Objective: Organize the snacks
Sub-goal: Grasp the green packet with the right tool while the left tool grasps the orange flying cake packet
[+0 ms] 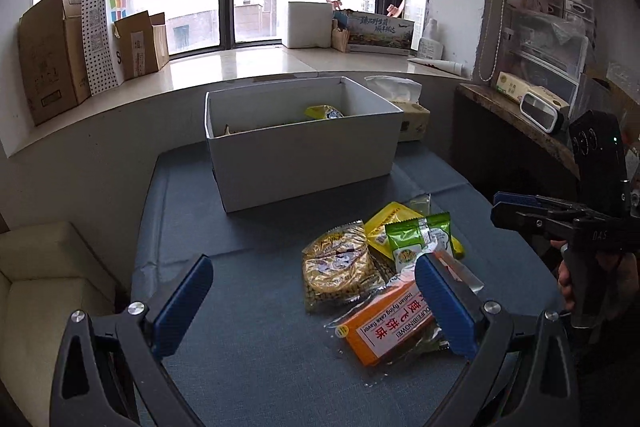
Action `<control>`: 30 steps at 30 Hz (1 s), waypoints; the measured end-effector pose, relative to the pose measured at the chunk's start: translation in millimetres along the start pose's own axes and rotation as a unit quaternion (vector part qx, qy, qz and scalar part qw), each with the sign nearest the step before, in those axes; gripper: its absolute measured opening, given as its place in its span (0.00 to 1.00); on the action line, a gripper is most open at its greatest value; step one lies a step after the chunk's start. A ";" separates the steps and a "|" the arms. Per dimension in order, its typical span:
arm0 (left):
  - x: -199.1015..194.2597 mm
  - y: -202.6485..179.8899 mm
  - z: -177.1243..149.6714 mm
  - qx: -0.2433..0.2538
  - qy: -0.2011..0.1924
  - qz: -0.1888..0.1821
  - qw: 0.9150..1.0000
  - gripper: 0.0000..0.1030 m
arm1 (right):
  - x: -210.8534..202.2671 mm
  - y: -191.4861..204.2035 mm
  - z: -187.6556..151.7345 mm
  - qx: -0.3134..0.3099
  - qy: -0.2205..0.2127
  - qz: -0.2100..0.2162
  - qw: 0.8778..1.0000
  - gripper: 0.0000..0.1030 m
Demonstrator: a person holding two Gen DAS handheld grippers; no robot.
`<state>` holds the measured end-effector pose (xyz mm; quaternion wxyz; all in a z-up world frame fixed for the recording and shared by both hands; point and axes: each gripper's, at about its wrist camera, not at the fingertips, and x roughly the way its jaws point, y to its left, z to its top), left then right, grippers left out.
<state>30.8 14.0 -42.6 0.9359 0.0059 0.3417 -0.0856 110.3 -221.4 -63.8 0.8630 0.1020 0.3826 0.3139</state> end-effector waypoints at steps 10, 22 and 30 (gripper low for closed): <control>71.7 -56.0 -36.1 0.173 0.098 -0.128 0.972 1.00 | -16.0 -21.8 -28.3 0.065 -0.006 0.017 0.998 1.00; 142.4 -74.4 -44.0 0.218 0.184 -0.177 0.942 1.00 | -28.5 -42.9 -41.6 0.108 -0.015 0.016 0.994 1.00; 129.5 -70.6 -38.6 0.200 0.162 -0.181 0.949 0.86 | -25.1 -42.8 -46.9 0.111 -0.009 0.016 0.994 1.00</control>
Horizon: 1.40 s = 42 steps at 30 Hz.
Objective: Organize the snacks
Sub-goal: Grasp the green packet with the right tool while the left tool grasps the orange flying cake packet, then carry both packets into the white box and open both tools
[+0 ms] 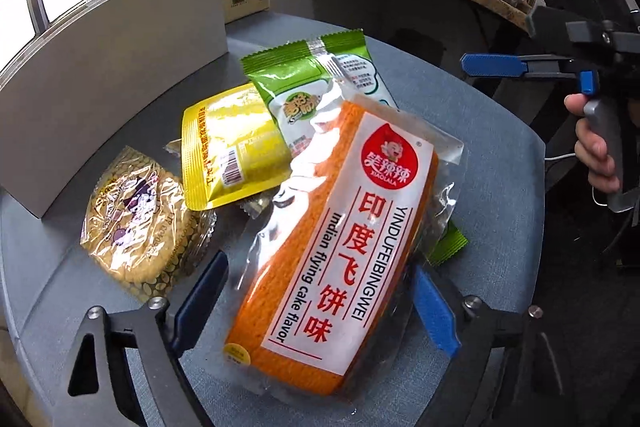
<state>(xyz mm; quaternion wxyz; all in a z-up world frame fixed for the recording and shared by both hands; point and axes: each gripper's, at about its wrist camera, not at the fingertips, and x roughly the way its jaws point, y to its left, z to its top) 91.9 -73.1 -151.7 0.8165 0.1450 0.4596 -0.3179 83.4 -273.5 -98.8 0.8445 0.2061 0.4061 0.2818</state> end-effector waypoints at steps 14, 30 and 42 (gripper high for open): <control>-103.0 17.5 -45.0 -0.142 -0.088 0.089 0.982 0.75 | 40.2 14.1 -4.5 -0.011 0.058 -0.046 0.997 1.00; -169.1 15.9 -104.5 -0.275 -0.168 0.152 0.934 0.75 | 96.7 36.8 -17.8 -0.039 0.108 -0.122 0.986 0.61; -168.0 24.5 -74.7 -0.272 -0.171 0.146 0.936 0.75 | 22.9 30.3 5.6 -0.023 0.026 -0.076 0.996 0.58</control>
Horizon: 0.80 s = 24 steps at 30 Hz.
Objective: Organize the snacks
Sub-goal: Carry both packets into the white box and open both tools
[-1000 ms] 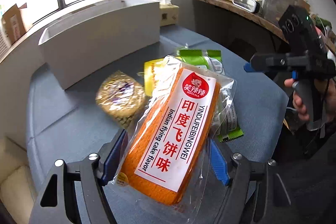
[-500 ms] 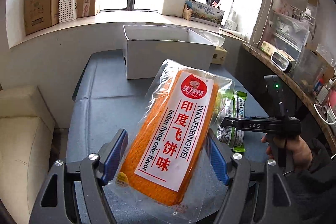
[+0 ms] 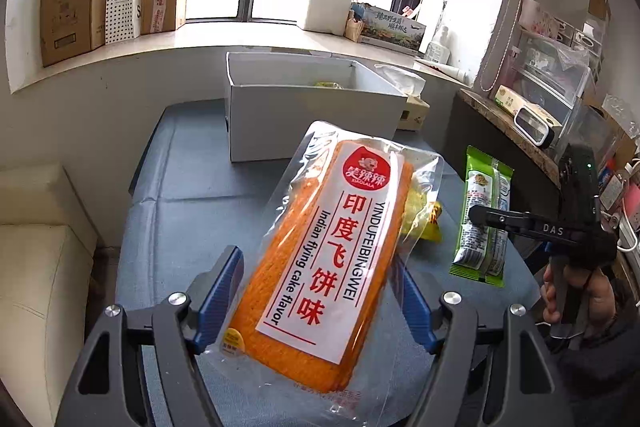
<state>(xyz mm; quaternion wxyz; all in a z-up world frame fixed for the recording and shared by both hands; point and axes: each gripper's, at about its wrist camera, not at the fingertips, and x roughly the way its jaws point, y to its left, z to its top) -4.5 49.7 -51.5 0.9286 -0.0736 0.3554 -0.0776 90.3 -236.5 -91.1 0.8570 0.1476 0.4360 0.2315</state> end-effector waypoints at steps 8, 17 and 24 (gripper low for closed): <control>12.3 -10.9 96.3 0.000 -0.048 0.012 0.999 0.75 | -9.7 29.8 70.2 -0.062 -0.039 0.004 0.997 0.58; 85.0 14.2 201.8 -0.033 -0.064 0.050 0.996 0.75 | 35.7 58.2 186.9 -0.102 -0.063 0.016 0.993 0.58; 164.2 39.4 229.8 -0.064 -0.032 0.060 0.996 0.80 | 92.5 48.9 256.8 -0.074 -0.043 0.007 0.996 0.59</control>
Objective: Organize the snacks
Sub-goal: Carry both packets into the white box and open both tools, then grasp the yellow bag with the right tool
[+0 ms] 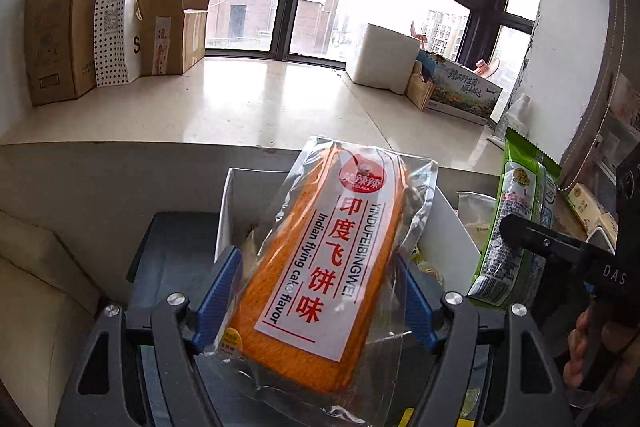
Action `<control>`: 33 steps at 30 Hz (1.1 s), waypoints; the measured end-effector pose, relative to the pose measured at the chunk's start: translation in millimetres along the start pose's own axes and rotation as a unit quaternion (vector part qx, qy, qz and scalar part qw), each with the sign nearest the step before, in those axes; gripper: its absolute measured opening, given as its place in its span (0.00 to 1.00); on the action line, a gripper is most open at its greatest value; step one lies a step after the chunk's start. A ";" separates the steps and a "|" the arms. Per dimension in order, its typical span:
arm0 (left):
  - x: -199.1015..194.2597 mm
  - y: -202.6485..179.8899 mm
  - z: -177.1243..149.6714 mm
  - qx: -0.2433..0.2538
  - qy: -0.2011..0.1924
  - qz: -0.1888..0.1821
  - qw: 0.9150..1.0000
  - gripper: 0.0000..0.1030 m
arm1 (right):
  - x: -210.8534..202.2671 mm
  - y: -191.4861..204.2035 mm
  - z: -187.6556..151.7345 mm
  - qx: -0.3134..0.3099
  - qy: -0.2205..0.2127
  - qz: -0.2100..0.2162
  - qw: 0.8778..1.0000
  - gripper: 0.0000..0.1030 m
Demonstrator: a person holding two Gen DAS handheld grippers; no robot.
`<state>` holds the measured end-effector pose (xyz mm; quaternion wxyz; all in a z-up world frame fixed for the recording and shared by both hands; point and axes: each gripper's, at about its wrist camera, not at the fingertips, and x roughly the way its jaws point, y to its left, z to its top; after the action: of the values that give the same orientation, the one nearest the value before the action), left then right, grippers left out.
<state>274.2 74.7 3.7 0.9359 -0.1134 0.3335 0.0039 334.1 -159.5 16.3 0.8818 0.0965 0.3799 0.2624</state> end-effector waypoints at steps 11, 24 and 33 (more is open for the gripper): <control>25.1 26.7 -12.4 -0.015 0.016 0.007 1.000 1.00 | 48.5 -22.1 12.0 0.008 0.034 -0.035 0.999 1.00; -42.7 5.9 -40.3 0.055 -0.011 -0.001 0.998 1.00 | -13.9 20.7 -15.7 -0.047 -0.017 -0.002 0.999 1.00; -110.6 1.0 -108.2 0.052 -0.019 -0.022 0.998 1.00 | -89.8 39.4 -107.7 -0.103 -0.036 0.035 0.993 1.00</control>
<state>120.6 60.0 -8.7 0.9465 -0.0714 0.3130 -0.0315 189.6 -177.5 11.9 0.8904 0.0281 0.3150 0.3273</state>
